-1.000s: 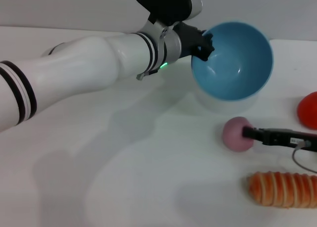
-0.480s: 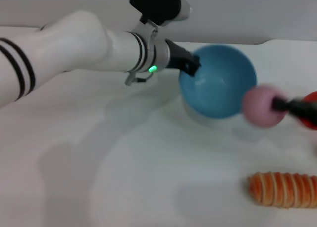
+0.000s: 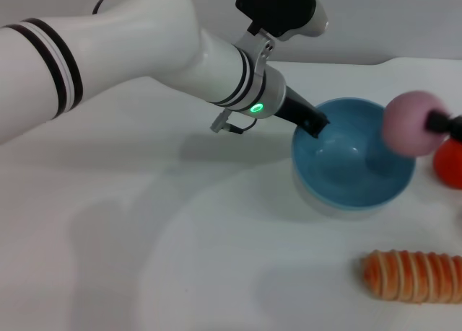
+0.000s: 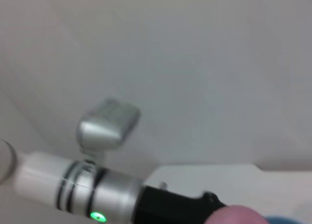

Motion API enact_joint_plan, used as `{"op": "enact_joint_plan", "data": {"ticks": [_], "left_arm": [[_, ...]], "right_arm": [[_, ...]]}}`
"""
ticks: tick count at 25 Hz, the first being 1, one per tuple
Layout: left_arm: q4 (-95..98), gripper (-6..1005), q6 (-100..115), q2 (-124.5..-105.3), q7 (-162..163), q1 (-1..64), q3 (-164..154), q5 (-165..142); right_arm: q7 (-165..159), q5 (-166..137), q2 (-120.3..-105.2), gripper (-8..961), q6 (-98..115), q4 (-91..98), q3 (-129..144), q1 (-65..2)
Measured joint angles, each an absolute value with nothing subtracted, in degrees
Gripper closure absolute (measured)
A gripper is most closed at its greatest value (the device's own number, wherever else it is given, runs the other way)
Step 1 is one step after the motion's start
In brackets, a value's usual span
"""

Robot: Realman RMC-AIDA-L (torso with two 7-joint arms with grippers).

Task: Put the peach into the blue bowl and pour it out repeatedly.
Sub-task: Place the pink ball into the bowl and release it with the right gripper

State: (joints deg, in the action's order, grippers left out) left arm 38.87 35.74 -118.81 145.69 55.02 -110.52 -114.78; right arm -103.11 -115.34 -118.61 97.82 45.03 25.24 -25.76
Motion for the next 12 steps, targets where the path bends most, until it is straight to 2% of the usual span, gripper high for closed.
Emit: {"op": "enact_joint_plan", "data": {"ticks": [12], "left_arm": [[39.15,999,35.58,-118.98,146.96,54.7,-111.33,-114.2]], "right_arm": [[-103.0,-115.13,-118.45,746,87.27,40.7,34.47,-26.37]]}}
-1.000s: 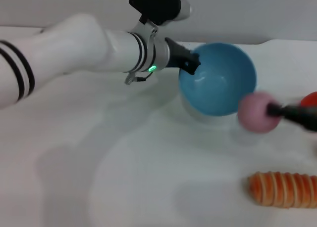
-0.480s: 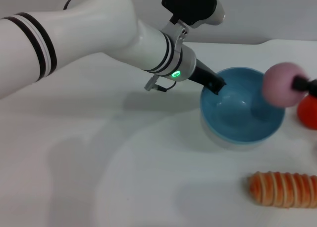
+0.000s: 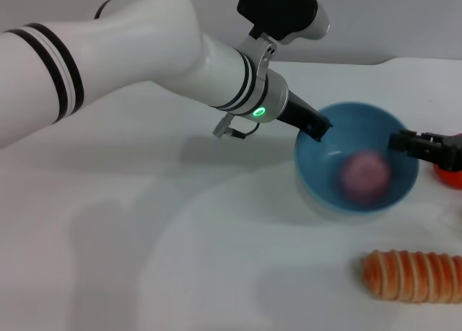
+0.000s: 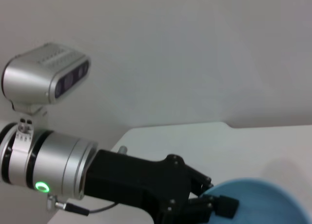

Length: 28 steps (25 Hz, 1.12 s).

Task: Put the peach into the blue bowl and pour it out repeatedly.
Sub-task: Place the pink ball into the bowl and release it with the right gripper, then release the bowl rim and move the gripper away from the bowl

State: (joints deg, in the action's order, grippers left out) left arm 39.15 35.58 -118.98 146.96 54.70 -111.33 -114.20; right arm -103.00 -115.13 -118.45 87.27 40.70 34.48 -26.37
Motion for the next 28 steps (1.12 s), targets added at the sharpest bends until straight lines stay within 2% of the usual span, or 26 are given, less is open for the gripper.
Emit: {"op": "enact_joint_plan", "data": {"ticks": [1,7,15,28], "left_arm": [[39.08,1000,35.57,-118.96,147.21,54.68,-111.4,-114.21],[38.78,1000,35.05,-119.01,147.31,54.68,-111.77,-114.16],[39.08,999,29.8,-119.09,147.32,53.56,-120.93,-114.07],[39.11,999,28.83,-119.09,148.61,51.86,-124.17,-113.96]], "right_arm": [[-102.99,-114.96,-118.44,740,87.25,40.69,34.32,-26.31],[-102.97,-114.26,-118.41,521,87.21,40.63,33.51,-25.74],[-102.93,-109.72,-118.45,521,87.7,40.54,33.41,-22.67],[-101.24,-109.5,-118.39,522,87.25,37.86,33.24,-22.17]]}}
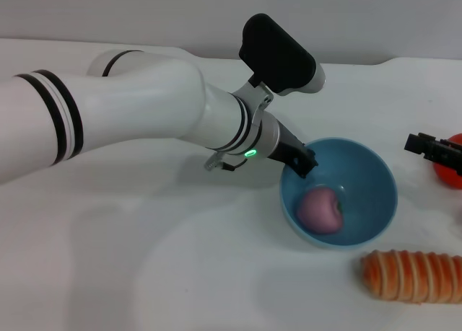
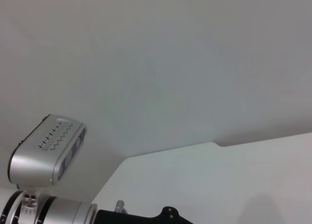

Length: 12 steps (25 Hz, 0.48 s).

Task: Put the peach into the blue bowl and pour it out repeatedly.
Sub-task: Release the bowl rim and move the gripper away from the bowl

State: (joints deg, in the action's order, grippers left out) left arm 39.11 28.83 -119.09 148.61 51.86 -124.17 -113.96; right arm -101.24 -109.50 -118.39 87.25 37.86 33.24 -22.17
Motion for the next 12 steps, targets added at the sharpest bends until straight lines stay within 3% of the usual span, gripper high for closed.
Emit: {"op": "enact_joint_plan", "data": {"ticks": [9,12], "left_arm": [[44.13,951,28.71,-118.67,148.53,49.21,-123.09,-114.28],[45.71,889,28.59,-118.58,148.44,48.52,-122.67,-114.52]], "right_arm": [[-100.32,-109.5,-118.33,522,86.52,37.63,33.02,-21.92],[-99.99,-109.5,-118.3,522,86.3,37.62,32.88,-21.82]]}}
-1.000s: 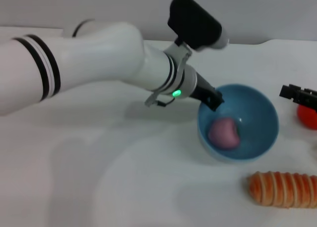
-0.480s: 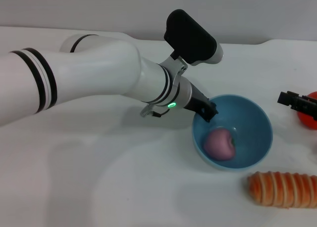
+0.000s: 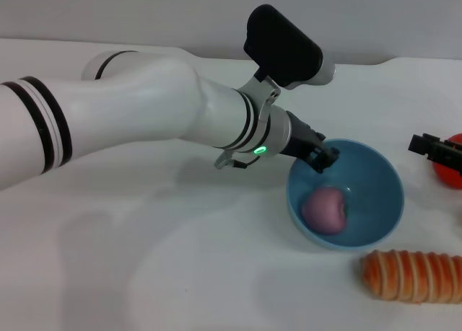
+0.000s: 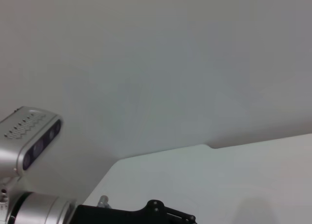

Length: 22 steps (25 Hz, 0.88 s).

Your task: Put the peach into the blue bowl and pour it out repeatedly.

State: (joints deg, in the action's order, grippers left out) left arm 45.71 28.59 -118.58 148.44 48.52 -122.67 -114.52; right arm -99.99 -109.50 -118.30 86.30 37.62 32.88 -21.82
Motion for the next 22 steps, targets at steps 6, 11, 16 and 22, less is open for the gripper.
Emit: {"op": "enact_joint_plan", "data": {"ticks": [6,11,16,22], "left_arm": [[47.21,766,27.86,-118.5,148.26,48.17,-121.77,-114.55],[49.04,496,24.84,-118.27,148.02,47.11,-117.68,-114.7],[49.54,286,21.36,-118.24,147.57,45.58,-113.85,-114.77],[52.46,207,4.3,-118.31,146.75,38.01,-114.0,-114.68]], "right_arm": [[-99.9,-109.5,-118.24,523,84.98,37.8,32.32,-21.45],[-96.19,-109.47,-118.22,523,84.29,37.62,28.97,-21.16],[-91.14,-109.41,-118.33,522,84.06,37.51,24.98,-20.54],[-78.44,-105.78,-118.57,374,81.88,34.25,19.1,-19.38]]}}
